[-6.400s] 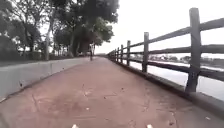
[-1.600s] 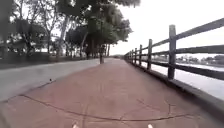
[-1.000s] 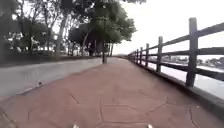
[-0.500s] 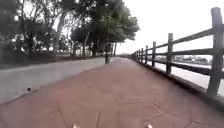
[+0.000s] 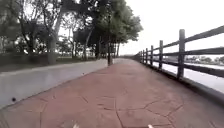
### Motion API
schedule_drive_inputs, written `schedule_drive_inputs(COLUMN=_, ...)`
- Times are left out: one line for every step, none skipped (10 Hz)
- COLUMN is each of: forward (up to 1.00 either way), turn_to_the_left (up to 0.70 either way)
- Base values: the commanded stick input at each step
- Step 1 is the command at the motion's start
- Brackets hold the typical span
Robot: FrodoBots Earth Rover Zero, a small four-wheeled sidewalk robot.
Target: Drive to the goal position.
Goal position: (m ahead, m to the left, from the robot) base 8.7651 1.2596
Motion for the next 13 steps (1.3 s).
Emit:
schedule_drive_inputs(forward=1.0, turn_to_the_left=-0.4)
schedule_drive_inputs(forward=1.0, turn_to_the_left=-0.4)
schedule_drive_inputs(forward=1.0, turn_to_the_left=-0.26)
schedule_drive_inputs(forward=1.0, turn_to_the_left=-0.01)
schedule_drive_inputs(forward=1.0, turn_to_the_left=0.0)
schedule_drive_inputs(forward=1.0, turn_to_the_left=0.0)
schedule_drive_inputs(forward=1.0, turn_to_the_left=0.0)
schedule_drive_inputs(forward=1.0, turn_to_the_left=0.0)
schedule_drive_inputs(forward=1.0, turn_to_the_left=0.0)
schedule_drive_inputs(forward=1.0, turn_to_the_left=0.0)
schedule_drive_inputs(forward=1.0, turn_to_the_left=-0.01)
schedule_drive_inputs(forward=1.0, turn_to_the_left=-0.17)
schedule_drive_inputs(forward=1.0, turn_to_the_left=-0.32)
